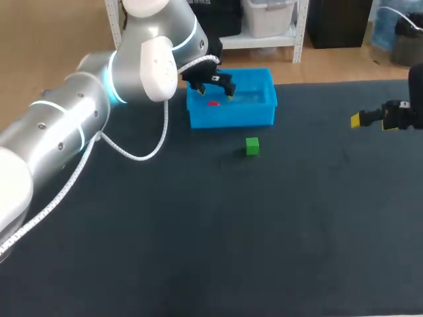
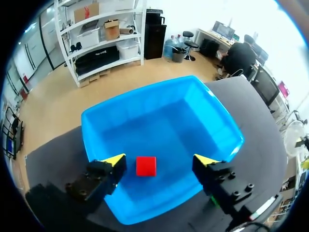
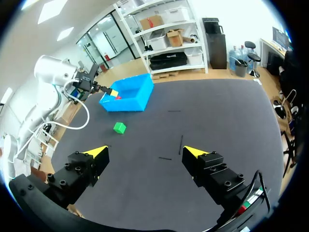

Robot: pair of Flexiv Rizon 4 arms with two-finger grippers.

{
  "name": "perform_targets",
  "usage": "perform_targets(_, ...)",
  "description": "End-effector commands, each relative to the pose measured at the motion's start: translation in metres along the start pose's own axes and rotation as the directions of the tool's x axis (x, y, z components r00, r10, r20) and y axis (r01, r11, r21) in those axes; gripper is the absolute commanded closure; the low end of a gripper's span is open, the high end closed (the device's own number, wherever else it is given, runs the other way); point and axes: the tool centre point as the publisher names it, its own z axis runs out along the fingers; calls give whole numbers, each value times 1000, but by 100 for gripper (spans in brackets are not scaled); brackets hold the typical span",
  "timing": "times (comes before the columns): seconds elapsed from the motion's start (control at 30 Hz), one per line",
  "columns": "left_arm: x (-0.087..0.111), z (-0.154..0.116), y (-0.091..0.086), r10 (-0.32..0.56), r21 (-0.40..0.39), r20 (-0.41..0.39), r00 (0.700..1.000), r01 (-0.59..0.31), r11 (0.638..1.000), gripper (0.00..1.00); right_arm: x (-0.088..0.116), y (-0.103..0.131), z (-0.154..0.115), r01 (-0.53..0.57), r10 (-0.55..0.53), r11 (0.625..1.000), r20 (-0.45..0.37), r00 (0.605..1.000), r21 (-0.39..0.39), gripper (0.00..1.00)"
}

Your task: Use the left arm to pick the red cube and place it into the blue plastic box first, then use the right arm to grasp the green cube and put it into the same blue plastic box after the first action is fully finished.

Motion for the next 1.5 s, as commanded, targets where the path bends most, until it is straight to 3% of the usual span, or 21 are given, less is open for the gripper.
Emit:
perform_targets(0.03,-5,-7,-2,8,-3,2,1000,-8,1000,0,0,0,0,1,-1,1000,-1,1000,1,0)
perform_targets(0.3,-3,-42,-8,32,-7,54,998,-31,999,0,0,0,0,1,-1,1000,-1,1000,1,0)
perform_targets(0.47,12,-67,-12,38,-7,80,996,-37,999,0,0,0,0,1,-1,1000,-1,1000,1,0)
perform_targets(1.03,118,-154,-14,8,-12,166,986,-7,1000,0,0,0,0,1,-1,1000,-1,1000,1,0)
perform_targets(1.23,152,-166,-13,43,8,212,976,-46,999,0,0,0,0,1,-1,1000,-1,1000,1,0)
perform_targets(1.5,189,-175,-9,40,29,217,975,-47,998,0,0,0,0,1,-1,1000,-1,1000,1,0)
